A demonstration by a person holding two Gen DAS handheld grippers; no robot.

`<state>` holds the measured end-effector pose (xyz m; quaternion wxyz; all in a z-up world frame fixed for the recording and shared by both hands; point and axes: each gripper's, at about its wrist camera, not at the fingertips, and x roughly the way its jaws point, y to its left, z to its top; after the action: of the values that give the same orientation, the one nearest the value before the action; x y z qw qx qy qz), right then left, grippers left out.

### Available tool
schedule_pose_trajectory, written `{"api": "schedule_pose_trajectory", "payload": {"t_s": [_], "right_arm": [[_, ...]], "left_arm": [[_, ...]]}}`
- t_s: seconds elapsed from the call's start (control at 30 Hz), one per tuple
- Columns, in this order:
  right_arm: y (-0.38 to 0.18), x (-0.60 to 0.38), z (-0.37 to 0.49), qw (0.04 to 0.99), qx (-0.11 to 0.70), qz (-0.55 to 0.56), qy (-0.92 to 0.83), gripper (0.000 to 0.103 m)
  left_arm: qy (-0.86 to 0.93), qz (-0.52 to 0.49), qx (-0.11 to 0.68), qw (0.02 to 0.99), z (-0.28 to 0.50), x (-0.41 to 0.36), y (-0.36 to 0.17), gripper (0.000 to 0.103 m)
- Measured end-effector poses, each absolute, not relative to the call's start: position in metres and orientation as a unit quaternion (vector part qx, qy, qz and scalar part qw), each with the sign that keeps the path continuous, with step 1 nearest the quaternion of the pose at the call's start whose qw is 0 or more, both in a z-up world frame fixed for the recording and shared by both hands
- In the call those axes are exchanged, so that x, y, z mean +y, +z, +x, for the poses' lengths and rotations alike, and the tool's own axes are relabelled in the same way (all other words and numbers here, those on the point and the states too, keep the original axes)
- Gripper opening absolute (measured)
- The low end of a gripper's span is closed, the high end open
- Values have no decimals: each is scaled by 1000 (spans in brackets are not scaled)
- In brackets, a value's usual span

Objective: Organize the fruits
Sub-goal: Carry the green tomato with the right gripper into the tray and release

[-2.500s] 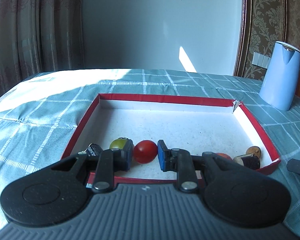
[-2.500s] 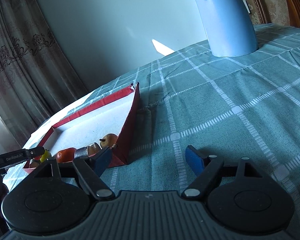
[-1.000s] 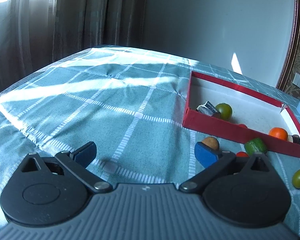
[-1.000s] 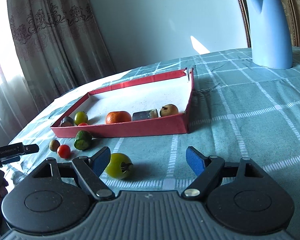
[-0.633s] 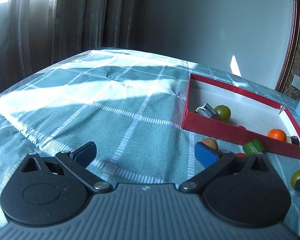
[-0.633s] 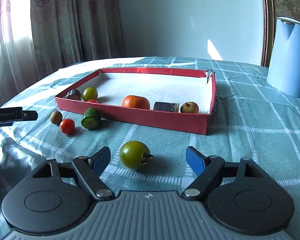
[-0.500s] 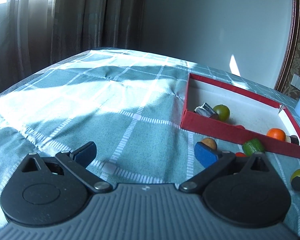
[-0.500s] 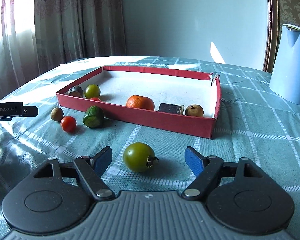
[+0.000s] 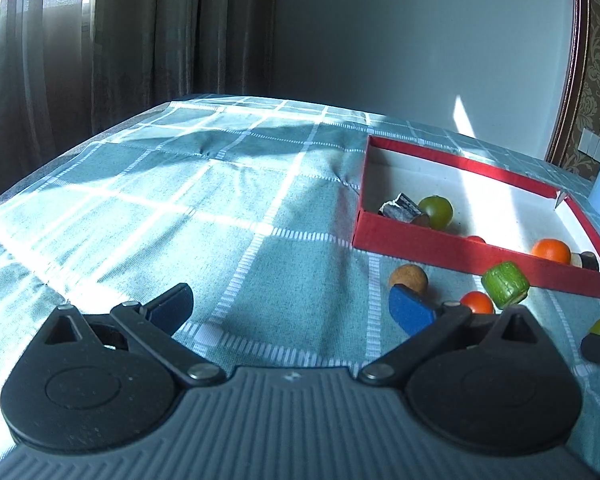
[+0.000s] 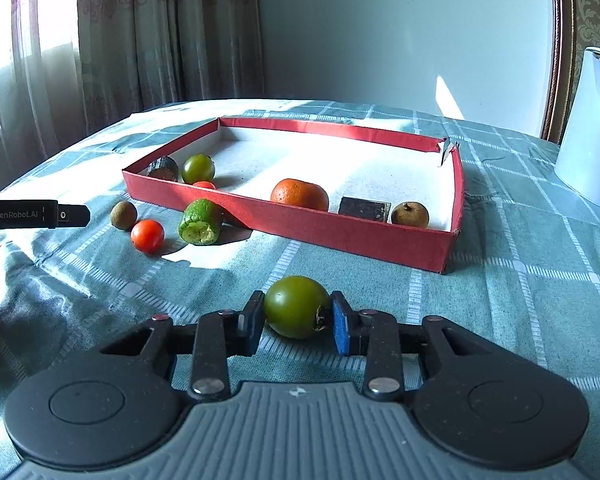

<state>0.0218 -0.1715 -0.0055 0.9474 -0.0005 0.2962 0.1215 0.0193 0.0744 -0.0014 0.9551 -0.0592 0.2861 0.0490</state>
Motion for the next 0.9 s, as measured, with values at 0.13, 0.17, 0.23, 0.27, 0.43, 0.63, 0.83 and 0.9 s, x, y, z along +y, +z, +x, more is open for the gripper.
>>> {"api": "schedule_pose_trajectory", "payload": {"t_s": [0.13, 0.17, 0.23, 0.27, 0.43, 0.63, 0.83, 0.9], "right_arm": [[10, -174, 24, 956, 269, 12, 120, 34], [17, -174, 26, 958, 259, 14, 120, 34], [29, -174, 33, 963, 243, 15, 119, 34], [35, -174, 37, 965, 235, 14, 116, 34], [54, -185, 75, 970, 222, 26, 91, 34], [32, -203, 127, 962, 264, 43, 53, 34], [1, -209, 149, 952, 299, 44, 40, 34], [-9, -206, 153, 952, 304, 28, 36, 33]], "left_arm": [[49, -57, 286, 955, 19, 74, -1, 103], [49, -56, 286, 955, 19, 74, -2, 103], [49, -56, 287, 955, 19, 74, -2, 103], [49, -57, 287, 955, 19, 74, -2, 103], [49, -62, 286, 955, 19, 75, -2, 103], [45, -67, 284, 955, 18, 76, -1, 103], [43, -58, 291, 954, 21, 74, -2, 103], [43, -57, 292, 954, 22, 73, -3, 103]]}}
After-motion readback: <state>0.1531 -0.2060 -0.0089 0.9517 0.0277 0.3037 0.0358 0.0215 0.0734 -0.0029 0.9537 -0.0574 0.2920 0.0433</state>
